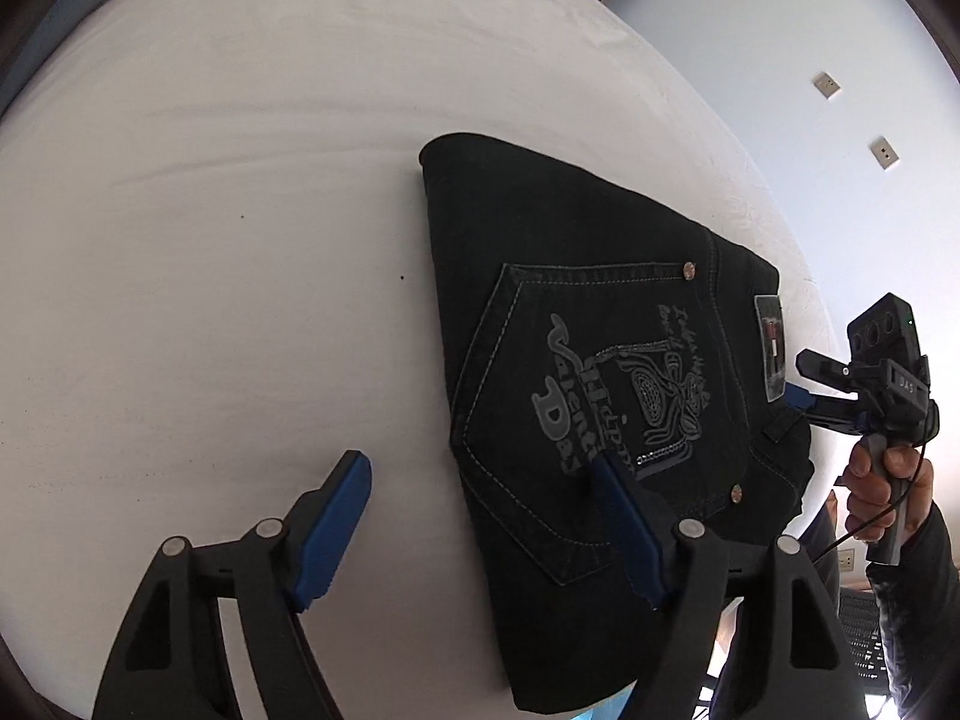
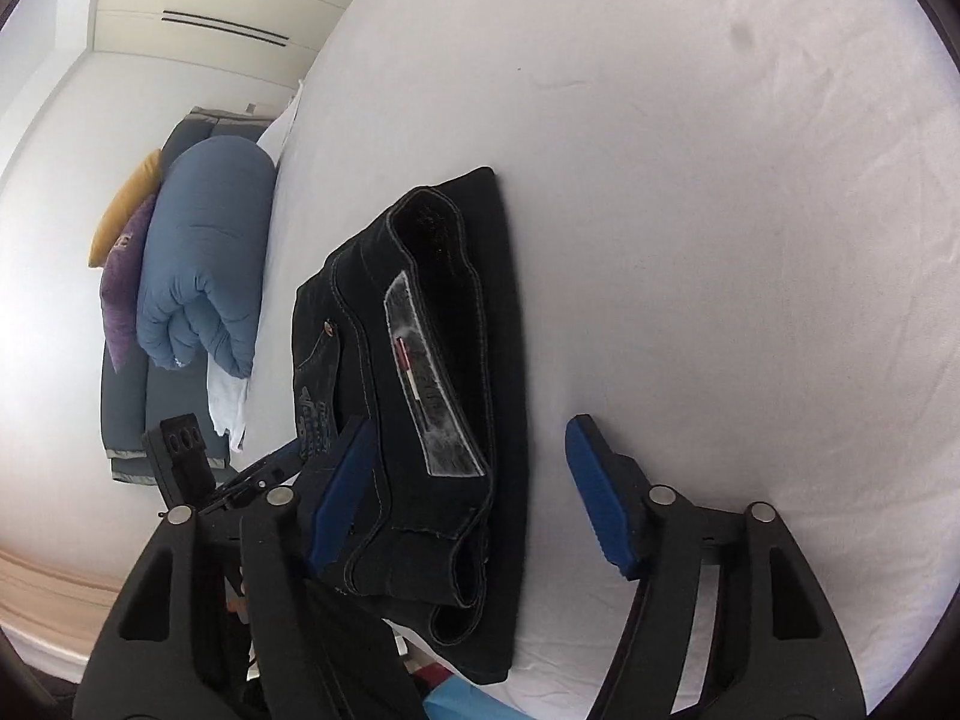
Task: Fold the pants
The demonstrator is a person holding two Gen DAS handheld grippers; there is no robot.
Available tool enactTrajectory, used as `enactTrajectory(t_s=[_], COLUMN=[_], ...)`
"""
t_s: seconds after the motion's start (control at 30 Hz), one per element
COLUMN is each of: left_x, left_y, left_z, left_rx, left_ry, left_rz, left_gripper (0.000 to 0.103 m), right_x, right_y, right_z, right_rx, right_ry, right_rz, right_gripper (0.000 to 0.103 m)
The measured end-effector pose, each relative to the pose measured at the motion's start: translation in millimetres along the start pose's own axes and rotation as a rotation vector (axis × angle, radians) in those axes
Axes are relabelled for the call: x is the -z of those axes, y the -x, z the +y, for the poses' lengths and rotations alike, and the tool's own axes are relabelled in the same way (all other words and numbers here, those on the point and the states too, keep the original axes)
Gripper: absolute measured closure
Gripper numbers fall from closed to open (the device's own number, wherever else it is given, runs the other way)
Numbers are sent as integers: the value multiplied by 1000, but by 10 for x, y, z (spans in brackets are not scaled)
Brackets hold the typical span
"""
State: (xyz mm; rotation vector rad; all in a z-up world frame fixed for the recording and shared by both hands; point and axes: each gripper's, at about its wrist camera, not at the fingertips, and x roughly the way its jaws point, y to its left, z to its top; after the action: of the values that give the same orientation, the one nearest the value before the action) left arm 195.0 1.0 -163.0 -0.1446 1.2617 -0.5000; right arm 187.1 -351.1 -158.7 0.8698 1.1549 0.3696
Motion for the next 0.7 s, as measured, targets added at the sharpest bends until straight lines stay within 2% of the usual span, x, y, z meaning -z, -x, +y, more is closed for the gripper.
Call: enactTrajectory(t_s=[0.07, 0.13, 0.17, 0.23, 0.27, 0.37, 0.5, 0.7], left_x=[-28, -52, -61, -44, -46, -50, -35, -13], left_y=[-54, -105, -132, -158, -183, -218, -206, -187], left_z=[-39, -115, -162, -251, -299, -429, -566, -869], left_rx=[0, -24, -44, -71, -72, -133, -159, -209], left_ry=[3, -14, -30, -67, -80, -118, -153, -191], left_rz=[3, 12, 16, 19, 27, 31, 27, 8], left_gripper=[26, 26, 26, 36, 46, 52, 67, 79], right_x=[-28, -61, -81, -118, -121, -106, -69, 17], right_y=[-69, -191, -230, -254, -254, -253, -247, -107], right_z=[24, 36, 28, 5, 9, 60, 194, 448], right_rx=[13, 64, 75, 69, 77, 121, 180, 263], right_ry=[15, 29, 28, 9, 12, 51, 108, 218], right_rz=[25, 59, 64, 66, 67, 67, 55, 10], right_gripper=[50, 65, 67, 70, 71, 74, 80, 87])
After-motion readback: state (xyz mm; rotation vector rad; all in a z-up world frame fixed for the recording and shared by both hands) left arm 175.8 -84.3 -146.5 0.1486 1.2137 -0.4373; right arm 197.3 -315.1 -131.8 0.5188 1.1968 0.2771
